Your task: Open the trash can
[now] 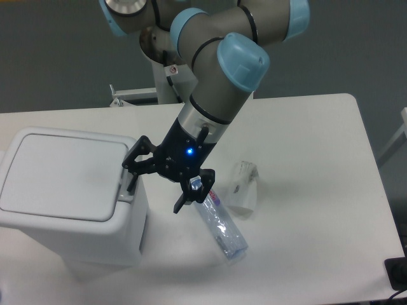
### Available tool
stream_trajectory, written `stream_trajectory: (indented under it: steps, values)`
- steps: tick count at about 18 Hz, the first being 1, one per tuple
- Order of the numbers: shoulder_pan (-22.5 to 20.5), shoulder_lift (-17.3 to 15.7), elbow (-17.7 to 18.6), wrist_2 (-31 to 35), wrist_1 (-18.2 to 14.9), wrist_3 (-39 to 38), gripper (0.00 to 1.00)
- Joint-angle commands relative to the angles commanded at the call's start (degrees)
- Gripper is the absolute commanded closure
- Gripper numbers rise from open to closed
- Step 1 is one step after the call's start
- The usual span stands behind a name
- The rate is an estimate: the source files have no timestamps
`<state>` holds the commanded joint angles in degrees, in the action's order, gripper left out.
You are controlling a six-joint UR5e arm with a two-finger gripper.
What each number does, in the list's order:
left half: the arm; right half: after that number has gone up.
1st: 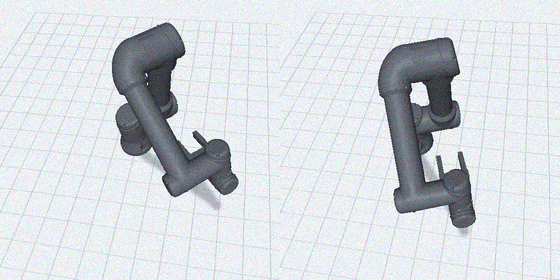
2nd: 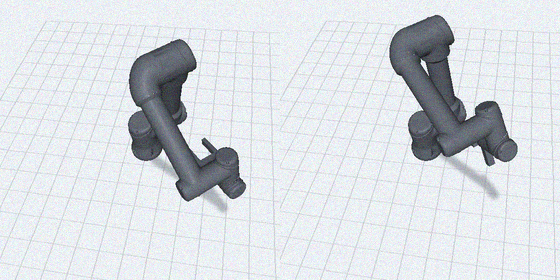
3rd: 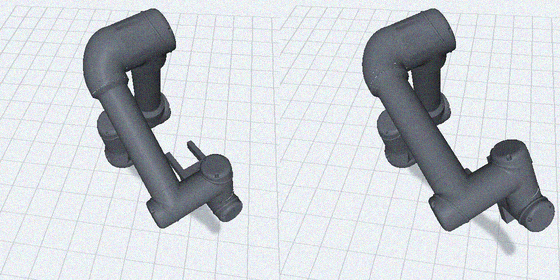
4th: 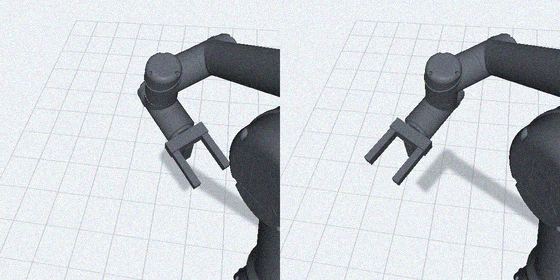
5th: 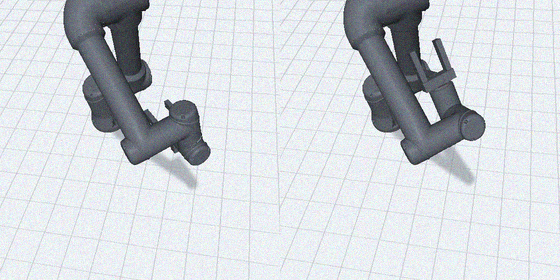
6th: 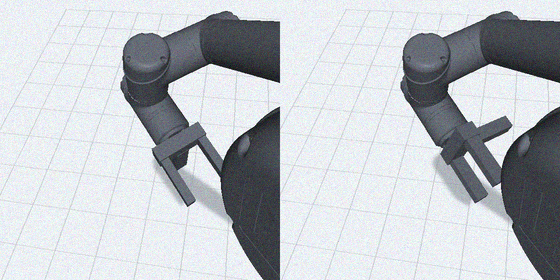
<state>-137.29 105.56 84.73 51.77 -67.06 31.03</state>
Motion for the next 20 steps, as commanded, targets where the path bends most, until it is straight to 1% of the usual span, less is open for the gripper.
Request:
stream_trajectory:
  steps: [7,11,13,17,19,20]
  values:
    - [0.0,-0.26,-1.31,-0.17,0.35,-0.18,0.0]
    - [-0.61,0.26,-3.86,-0.09,0.44,0.26,0.0]
    - [-2.36,0.7,-4.74,0.0,0.53,0.53,0.0]
    - [-6.41,3.33,-7.99,0.96,0.79,0.88,0.0]
    - [-7.55,4.22,-8.87,4.46,0.79,2.62,0.0]
    - [-7.99,4.39,-8.88,7.09,0.7,5.16,0.0]
